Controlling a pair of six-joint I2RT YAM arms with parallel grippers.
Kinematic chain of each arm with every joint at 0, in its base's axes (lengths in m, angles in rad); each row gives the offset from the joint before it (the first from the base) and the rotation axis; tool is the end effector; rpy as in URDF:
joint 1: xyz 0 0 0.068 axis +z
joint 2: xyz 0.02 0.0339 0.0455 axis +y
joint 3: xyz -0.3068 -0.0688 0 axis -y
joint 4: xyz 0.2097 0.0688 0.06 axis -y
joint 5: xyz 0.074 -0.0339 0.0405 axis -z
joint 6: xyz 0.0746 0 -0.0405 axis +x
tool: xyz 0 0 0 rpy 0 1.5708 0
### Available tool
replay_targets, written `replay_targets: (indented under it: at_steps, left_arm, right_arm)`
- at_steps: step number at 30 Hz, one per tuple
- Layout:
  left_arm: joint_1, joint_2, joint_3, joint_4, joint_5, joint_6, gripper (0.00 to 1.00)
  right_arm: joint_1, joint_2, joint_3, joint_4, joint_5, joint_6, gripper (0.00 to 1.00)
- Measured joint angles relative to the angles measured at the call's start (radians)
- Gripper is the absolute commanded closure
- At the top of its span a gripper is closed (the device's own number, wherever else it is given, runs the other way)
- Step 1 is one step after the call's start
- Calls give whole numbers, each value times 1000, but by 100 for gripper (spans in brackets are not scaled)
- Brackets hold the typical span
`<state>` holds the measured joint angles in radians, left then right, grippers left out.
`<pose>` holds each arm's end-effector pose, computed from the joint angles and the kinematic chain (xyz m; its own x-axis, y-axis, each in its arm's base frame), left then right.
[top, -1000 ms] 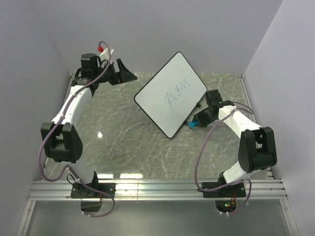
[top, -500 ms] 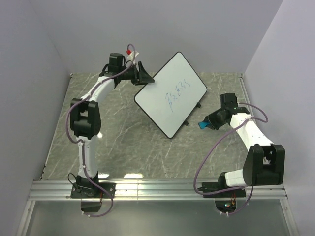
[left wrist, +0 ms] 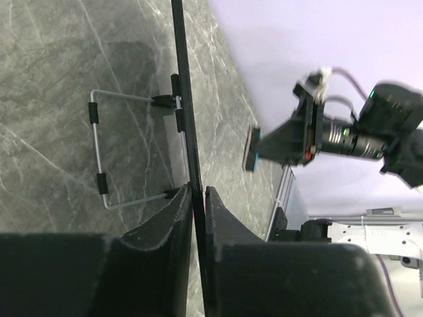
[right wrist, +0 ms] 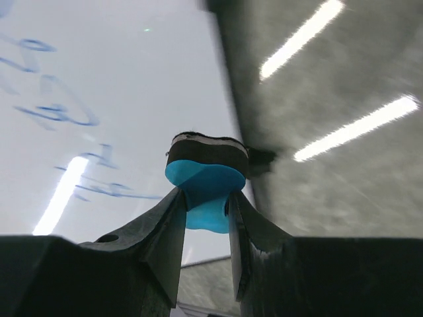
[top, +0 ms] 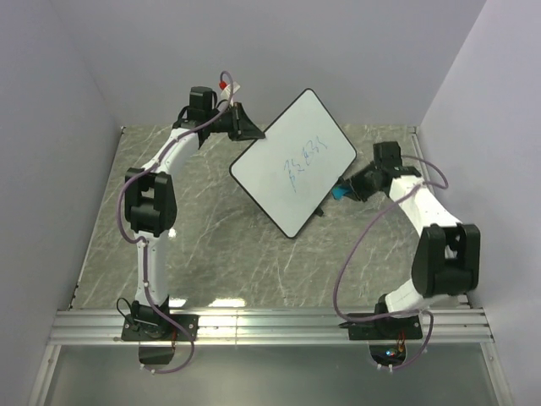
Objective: Erase the whiteboard
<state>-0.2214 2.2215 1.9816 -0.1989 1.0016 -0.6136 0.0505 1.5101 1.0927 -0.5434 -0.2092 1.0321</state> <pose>0.5005 -0.1771 0.3175 -0.8354 -0.1301 -0.5341 0.4663 0.3467 -0.8138 0.3004 0.0307 0.2691 -0.5643 0.8122 -0.1478 0.6164 0.5336 0.5791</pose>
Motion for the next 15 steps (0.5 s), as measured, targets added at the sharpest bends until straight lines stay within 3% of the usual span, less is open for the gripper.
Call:
replay_targets:
  at_steps: [5,6,9,12,15]
  left_arm:
    - [-3,0,1,-13,-10,36,77]
    - [-4,0,6,-19,-12,48,68]
    - [-18,2,16,-60,-16,79,61]
    - [-44,3,18,-100,-29,104,62]
    - [-63,8,32,-135,-45,130,71]
  right_arm:
    - [54,207,277,39,-39,10,100]
    - [61,248,337,49,-48,14,100]
    - [76,349,486,80,-80,35,100]
    - [77,432,601,114,-103,73,100]
    - [76,483,649,144,-114,111,100]
